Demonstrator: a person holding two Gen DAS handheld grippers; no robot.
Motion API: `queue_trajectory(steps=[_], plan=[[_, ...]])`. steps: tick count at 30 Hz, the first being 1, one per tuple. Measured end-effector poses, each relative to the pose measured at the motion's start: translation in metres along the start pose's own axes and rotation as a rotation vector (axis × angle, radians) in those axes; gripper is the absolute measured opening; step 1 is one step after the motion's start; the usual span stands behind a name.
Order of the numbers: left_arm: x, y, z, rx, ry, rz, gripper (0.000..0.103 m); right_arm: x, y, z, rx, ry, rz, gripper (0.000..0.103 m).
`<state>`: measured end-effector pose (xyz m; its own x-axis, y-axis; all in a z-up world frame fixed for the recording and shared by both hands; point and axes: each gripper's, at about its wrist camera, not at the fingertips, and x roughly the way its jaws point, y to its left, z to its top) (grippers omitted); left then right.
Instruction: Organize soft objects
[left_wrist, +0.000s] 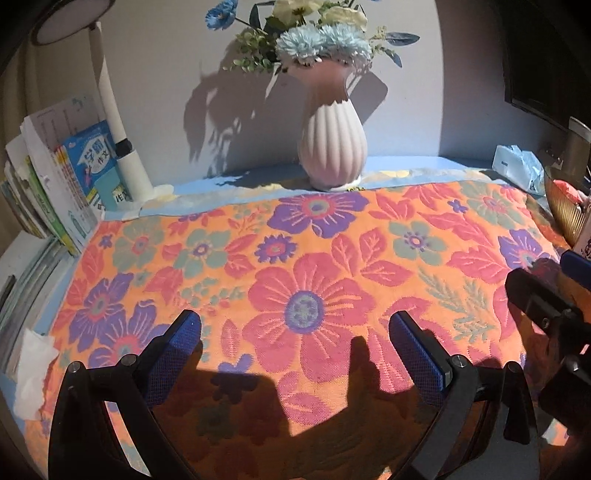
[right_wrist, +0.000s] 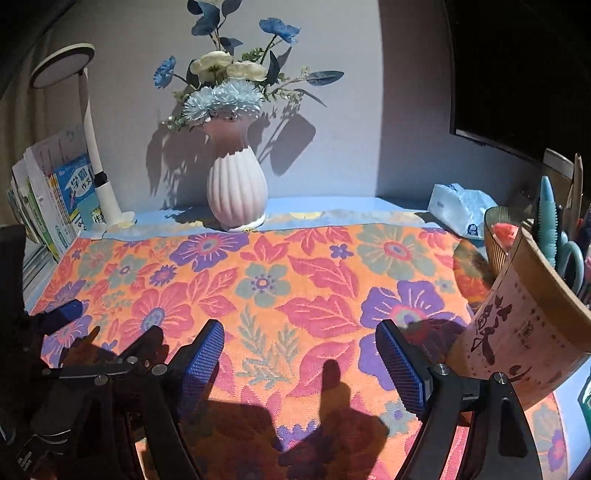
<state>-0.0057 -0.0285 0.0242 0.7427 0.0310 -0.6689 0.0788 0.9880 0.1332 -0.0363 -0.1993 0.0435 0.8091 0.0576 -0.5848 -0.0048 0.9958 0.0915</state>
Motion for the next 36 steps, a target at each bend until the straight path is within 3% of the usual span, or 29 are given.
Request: queue_trajectory(steps=[3, 11, 36], plan=[[0.002, 0.002, -0.001, -0.019, 0.006, 0.015, 0.102, 0.004, -0.003, -0.001, 0.019, 0.017, 0.005, 0.091], [0.007, 0.008, -0.002, -0.048, 0.025, 0.048, 0.102, 0.019, -0.012, -0.002, 0.070, 0.093, 0.029, 0.092], [0.009, 0.006, -0.001, -0.046, 0.036, 0.034, 0.102, 0.025, -0.010, -0.004, 0.074, 0.122, 0.008, 0.092]])
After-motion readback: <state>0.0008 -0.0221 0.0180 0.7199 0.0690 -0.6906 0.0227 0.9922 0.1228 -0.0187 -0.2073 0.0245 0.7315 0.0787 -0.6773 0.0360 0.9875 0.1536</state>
